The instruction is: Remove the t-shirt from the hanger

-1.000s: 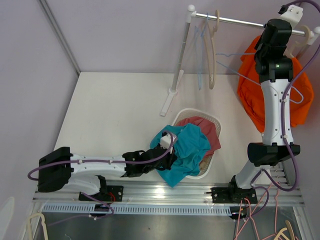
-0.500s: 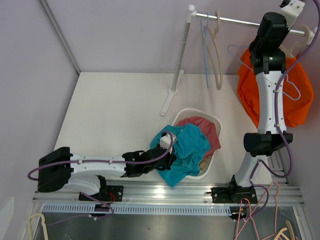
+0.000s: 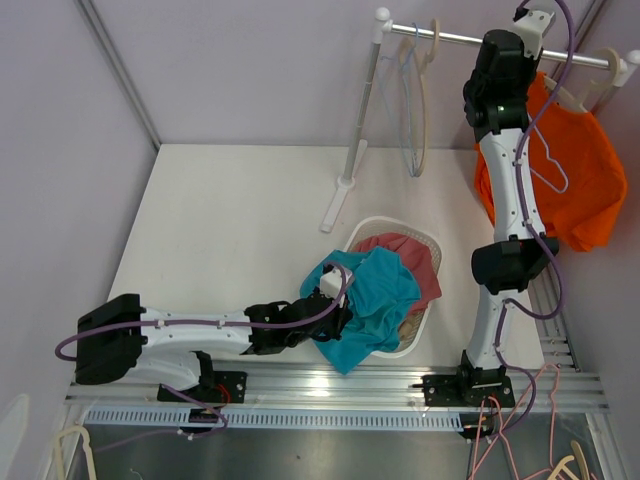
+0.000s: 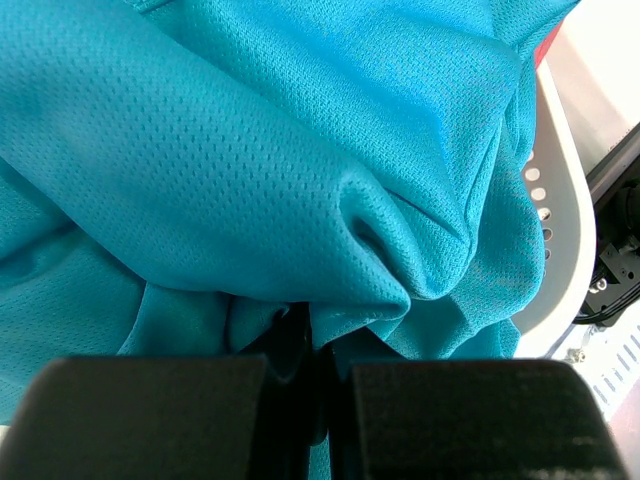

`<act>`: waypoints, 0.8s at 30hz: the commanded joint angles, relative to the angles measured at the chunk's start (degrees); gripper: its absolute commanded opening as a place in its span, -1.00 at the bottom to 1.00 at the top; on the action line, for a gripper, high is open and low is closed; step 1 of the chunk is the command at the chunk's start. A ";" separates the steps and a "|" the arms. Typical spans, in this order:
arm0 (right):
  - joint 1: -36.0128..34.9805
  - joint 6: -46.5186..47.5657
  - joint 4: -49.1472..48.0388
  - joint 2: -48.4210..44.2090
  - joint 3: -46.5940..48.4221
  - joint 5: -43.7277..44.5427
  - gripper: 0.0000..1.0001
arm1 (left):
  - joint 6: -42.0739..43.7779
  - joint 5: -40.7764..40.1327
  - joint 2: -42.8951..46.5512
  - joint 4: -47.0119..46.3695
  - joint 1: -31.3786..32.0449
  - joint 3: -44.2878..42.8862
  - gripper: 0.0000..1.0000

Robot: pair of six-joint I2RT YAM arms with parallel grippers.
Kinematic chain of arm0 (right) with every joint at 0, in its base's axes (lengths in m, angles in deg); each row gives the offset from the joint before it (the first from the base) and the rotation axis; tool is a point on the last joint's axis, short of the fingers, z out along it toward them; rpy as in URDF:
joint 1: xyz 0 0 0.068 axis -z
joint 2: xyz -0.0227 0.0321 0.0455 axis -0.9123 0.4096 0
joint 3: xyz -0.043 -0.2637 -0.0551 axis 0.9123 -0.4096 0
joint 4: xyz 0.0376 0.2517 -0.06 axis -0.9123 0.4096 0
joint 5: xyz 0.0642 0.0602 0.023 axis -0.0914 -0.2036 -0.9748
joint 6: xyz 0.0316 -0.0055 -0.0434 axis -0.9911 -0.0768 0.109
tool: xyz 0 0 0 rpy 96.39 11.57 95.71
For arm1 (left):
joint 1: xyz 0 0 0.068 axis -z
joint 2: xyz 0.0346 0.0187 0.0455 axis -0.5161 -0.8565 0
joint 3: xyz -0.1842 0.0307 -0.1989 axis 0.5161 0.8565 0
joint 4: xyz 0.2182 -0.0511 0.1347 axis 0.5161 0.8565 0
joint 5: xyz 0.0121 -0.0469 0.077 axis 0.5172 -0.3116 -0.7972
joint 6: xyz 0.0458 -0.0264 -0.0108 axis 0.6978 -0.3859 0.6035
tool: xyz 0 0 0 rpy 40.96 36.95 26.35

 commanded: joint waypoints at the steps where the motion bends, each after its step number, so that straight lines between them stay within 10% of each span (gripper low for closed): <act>1: 0.02 1.02 -2.35 -1.25 -1.66 3.52 -1.00 | 1.23 0.21 -0.01 -1.27 0.36 0.19 -0.91; 8: 0.28 -3.71 0.19 -5.72 -8.08 0.80 -1.00 | 1.41 1.27 -0.71 -1.80 0.36 -0.42 -0.93; 19: -0.07 -19.10 13.20 -16.54 -12.13 -30.29 -1.00 | 1.50 1.79 -0.36 -1.19 0.36 -0.78 -0.95; 22: -0.07 -19.72 16.19 -17.33 -11.43 -34.44 -0.60 | 1.32 1.44 0.08 -0.83 0.36 -0.60 -0.95; 24: -0.16 -19.37 17.59 -17.42 -11.08 -36.99 0.13 | 1.32 1.27 0.43 -0.75 0.36 -0.34 -0.95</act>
